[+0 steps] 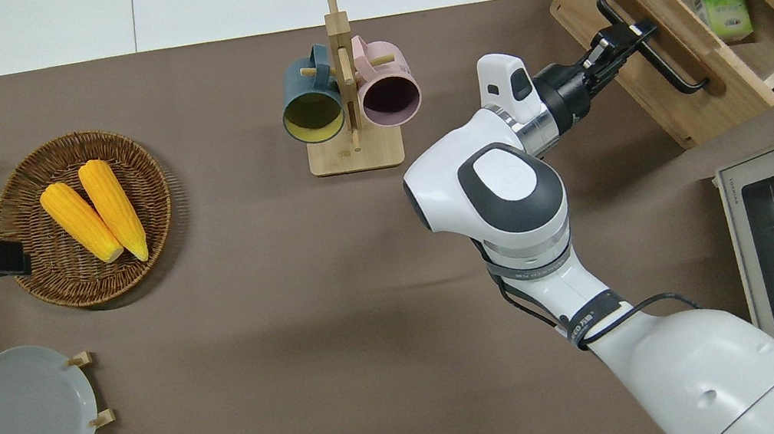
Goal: Slide drawer open with right arm
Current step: 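Pull the drawer handle toward the robot with the right gripper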
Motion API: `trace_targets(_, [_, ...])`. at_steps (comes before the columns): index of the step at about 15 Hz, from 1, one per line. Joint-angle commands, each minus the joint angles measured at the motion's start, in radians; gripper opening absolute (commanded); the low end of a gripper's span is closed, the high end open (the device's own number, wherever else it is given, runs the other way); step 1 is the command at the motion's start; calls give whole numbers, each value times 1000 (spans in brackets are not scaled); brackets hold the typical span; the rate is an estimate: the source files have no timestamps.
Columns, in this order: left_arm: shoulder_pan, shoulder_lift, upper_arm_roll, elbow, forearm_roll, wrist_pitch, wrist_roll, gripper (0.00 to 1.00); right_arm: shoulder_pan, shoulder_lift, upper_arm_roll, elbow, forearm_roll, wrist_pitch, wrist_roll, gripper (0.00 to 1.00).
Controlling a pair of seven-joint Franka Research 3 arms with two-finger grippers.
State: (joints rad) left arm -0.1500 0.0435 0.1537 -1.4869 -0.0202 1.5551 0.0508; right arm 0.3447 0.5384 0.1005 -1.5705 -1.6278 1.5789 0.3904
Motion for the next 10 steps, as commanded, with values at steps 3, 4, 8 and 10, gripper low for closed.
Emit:
trace_targets(3, [-17,13,17,20,12,0,7,998,85,-15,-2,10,59,-118,-21,0])
trace_targets(4, [-17,13,17,20,12,0,7,998,101,-14,-2,12,68,-132,-21,0])
trace_targets(8, [-17,13,17,20,12,0,7,995,149,-15,-2,32,103,-184,-24,0])
trace_targets(10, [-17,13,17,20,12,0,7,995,169,-15,-2,40,114,-203,-28,0])
